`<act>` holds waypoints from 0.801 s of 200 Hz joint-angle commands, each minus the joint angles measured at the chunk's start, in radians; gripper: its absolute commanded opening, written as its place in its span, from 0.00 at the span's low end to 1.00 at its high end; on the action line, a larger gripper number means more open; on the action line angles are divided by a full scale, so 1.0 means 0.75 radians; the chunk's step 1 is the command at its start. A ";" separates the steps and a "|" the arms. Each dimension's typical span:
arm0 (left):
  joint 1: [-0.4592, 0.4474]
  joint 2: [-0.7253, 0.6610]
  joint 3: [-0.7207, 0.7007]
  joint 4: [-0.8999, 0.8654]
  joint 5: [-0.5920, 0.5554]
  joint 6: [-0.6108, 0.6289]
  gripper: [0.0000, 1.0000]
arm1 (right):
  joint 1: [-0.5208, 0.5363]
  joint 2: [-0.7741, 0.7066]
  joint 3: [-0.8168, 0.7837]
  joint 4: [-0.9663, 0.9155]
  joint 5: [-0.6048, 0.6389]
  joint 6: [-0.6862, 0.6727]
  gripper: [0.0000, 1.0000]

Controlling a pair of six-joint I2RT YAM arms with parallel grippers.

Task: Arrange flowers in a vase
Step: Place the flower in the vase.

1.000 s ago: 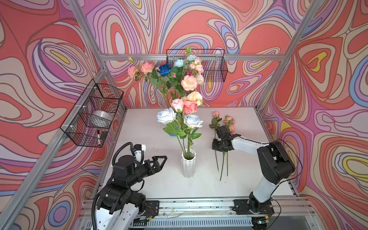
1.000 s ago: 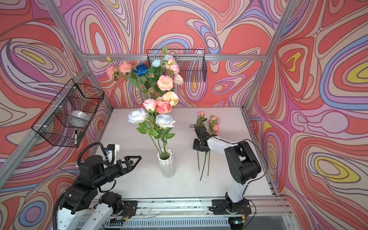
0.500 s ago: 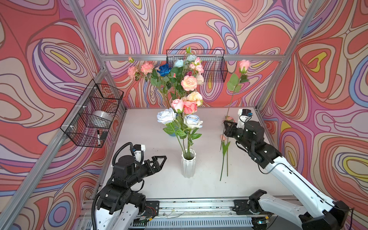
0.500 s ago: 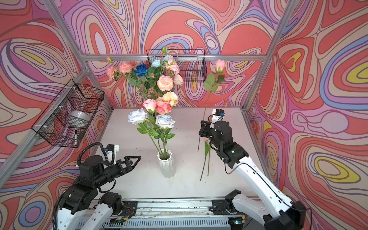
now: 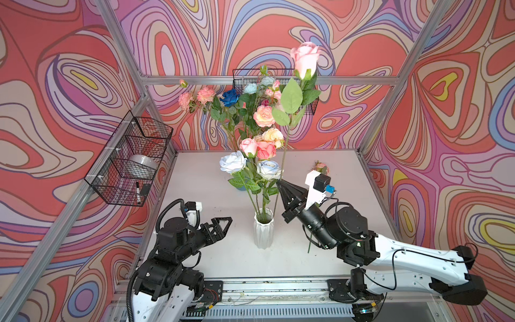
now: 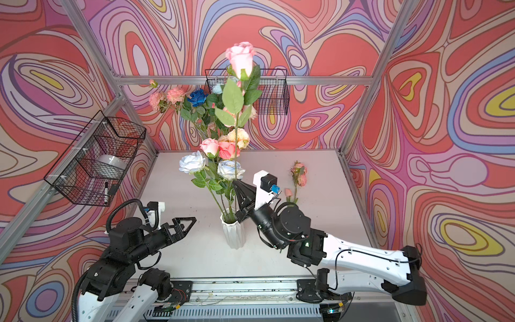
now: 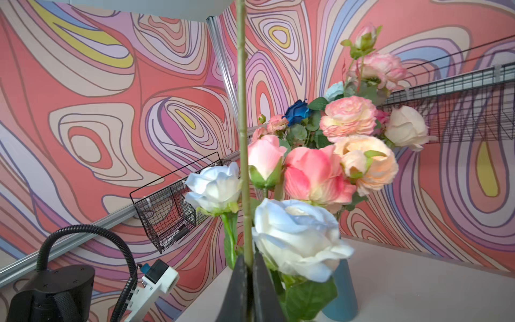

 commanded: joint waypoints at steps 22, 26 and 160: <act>-0.001 0.013 0.035 -0.027 -0.003 0.029 0.95 | 0.034 0.079 -0.068 0.234 0.153 -0.131 0.00; -0.001 0.013 0.035 -0.027 -0.002 0.030 0.95 | 0.037 0.083 -0.078 0.237 0.158 -0.123 0.00; -0.001 0.013 -0.022 0.032 0.019 0.020 0.95 | 0.193 0.005 -0.341 -0.242 0.263 0.291 0.40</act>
